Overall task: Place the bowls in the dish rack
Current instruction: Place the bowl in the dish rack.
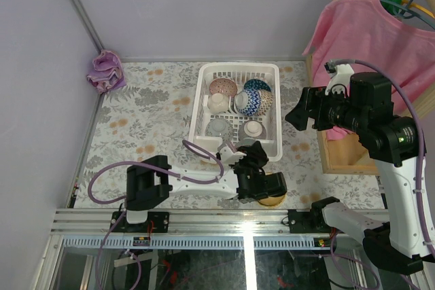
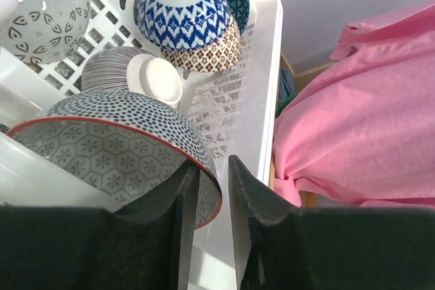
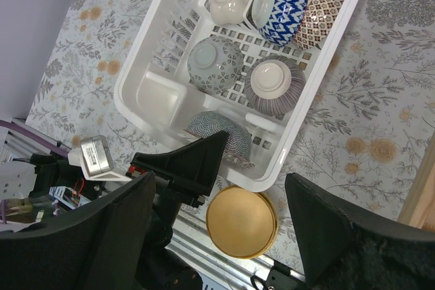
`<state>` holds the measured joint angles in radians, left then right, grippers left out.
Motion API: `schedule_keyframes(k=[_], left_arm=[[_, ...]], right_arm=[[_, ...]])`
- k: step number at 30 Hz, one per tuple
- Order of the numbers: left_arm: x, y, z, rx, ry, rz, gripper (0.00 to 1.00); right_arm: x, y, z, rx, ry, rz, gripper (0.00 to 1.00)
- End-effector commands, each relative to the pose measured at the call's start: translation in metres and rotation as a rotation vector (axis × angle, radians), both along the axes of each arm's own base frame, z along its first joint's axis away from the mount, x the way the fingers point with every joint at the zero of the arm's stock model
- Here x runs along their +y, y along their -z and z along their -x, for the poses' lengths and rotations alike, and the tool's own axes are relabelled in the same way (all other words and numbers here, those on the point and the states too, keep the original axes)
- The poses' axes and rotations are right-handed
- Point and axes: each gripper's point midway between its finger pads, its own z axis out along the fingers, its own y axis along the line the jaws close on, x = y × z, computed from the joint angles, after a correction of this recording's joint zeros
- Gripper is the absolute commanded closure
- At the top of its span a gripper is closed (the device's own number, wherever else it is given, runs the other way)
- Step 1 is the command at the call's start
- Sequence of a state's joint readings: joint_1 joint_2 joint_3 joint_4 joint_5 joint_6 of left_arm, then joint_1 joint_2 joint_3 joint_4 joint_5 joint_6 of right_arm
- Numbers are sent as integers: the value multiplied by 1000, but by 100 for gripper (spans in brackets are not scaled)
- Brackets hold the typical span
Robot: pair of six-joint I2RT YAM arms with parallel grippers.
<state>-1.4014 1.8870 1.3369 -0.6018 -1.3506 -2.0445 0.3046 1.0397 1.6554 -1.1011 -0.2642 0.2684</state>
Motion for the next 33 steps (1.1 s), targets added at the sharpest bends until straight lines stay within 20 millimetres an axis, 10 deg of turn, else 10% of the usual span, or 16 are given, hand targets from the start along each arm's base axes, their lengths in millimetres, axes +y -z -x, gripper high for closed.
schedule_keyframes(k=[1,24,33], left_arm=[[-1,8,2,-5,-119,539,75],[-10,27,26,163,-74,558,2],[-19,29,44,262,-17,523,0]], right_arm=[[4,-10,6,-25,-43,-19,16],[11,-16,8,-22,-56,-62,16],[14,-12,4,-10,-53,-77,16]])
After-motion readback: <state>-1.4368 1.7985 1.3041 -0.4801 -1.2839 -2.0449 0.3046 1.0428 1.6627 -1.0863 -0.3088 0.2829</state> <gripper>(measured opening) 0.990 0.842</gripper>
